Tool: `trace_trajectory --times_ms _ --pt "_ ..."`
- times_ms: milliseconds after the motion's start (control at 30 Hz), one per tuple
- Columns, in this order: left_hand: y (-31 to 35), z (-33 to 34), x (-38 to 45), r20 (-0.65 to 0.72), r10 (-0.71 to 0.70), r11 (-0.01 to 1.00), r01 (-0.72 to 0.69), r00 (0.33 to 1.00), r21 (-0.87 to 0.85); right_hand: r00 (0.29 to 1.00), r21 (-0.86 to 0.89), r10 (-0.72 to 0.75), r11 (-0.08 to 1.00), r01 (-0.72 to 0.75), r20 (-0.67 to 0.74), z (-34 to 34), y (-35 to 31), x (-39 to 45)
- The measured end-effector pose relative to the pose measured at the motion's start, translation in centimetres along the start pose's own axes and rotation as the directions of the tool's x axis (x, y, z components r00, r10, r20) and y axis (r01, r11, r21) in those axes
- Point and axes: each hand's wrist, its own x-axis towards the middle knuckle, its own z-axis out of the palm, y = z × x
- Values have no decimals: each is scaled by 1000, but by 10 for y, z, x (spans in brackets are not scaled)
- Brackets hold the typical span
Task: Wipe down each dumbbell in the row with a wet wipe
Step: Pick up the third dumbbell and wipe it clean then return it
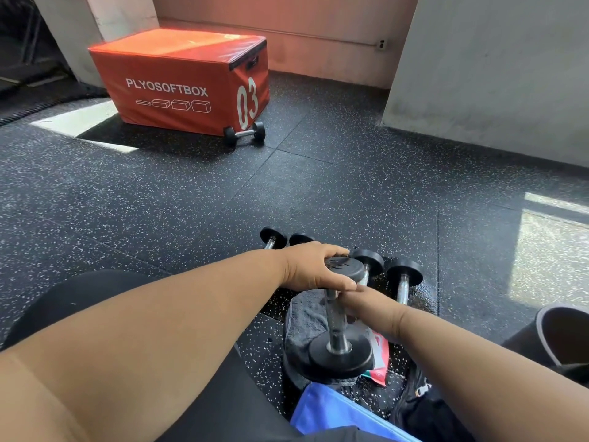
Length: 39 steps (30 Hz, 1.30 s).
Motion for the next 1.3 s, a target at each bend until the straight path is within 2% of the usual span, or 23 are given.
trace_trajectory --times_ms 100,200,333,400,467,533,567,633,733,900,1033,1167,1300 --pt "-1 3 -1 -29 -11 999 10 1000 -45 1000 -75 -21 997 22 15 8 5 2" --pt "-4 5 0 -17 -126 990 125 992 -69 997 -67 -37 997 33 -64 11 7 6" --pt "-11 -3 -5 114 -312 947 318 943 -42 994 -26 -42 999 39 -103 13 3 4" --pt "-15 -5 -7 208 -395 910 412 895 -50 992 -28 -30 999 26 -123 14 2 5" --pt "-18 0 -8 309 -443 888 459 841 24 990 -22 -30 999 27 -138 15 1 4" --pt "-17 10 -9 322 -416 907 412 850 86 991 -9 -44 999 43 -127 16 2 2" --pt "-16 17 -8 279 -364 929 367 889 41 990 -19 -55 998 53 -127 15 2 2" --pt "-13 31 -1 185 -292 931 323 938 -171 988 -74 -71 995 62 -136 14 4 5" --pt "-13 50 15 147 -283 855 319 948 -409 991 -114 -50 993 35 -127 8 5 5" --pt "-10 66 31 111 -297 741 302 948 -600 998 10 56 998 -56 10 -10 2 -3" --pt "4 70 37 123 -308 744 319 944 -587 981 44 192 980 -192 1 -36 14 -1" --pt "4 71 46 130 -319 736 332 939 -590 934 269 356 901 -341 -9 -69 52 1" --pt "6 68 54 107 -322 788 329 941 -520 910 451 411 824 -343 -59 -80 42 -16"
